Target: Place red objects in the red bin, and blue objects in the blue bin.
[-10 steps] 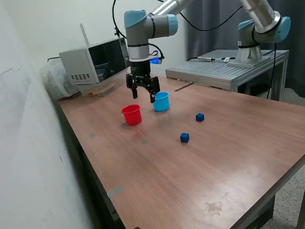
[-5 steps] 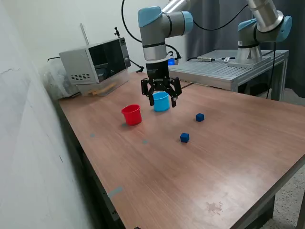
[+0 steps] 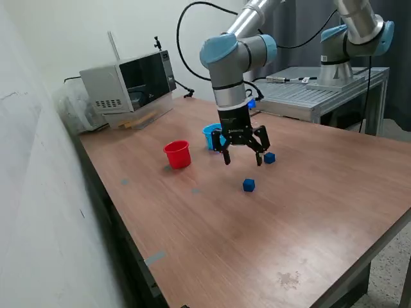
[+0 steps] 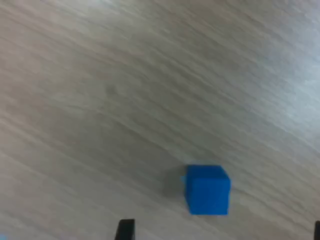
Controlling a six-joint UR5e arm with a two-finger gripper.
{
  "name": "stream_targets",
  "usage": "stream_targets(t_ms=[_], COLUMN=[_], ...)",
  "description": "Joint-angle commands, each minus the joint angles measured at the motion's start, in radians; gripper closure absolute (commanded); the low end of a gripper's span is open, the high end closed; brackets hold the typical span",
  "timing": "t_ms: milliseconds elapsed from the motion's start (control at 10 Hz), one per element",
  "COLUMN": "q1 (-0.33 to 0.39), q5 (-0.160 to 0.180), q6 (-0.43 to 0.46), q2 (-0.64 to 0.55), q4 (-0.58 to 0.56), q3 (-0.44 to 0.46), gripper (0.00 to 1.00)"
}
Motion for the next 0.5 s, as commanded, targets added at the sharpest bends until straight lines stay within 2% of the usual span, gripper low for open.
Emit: stream_targets(t_ms=[0, 400], q1=[0.027, 0.025], q5=[0.001, -0.003], q6=[0.029, 0.032], q2=[0.038, 0.053], q4=[-0.017, -0.024], q3=[-0.001, -0.001], gripper=[0.0, 0.0])
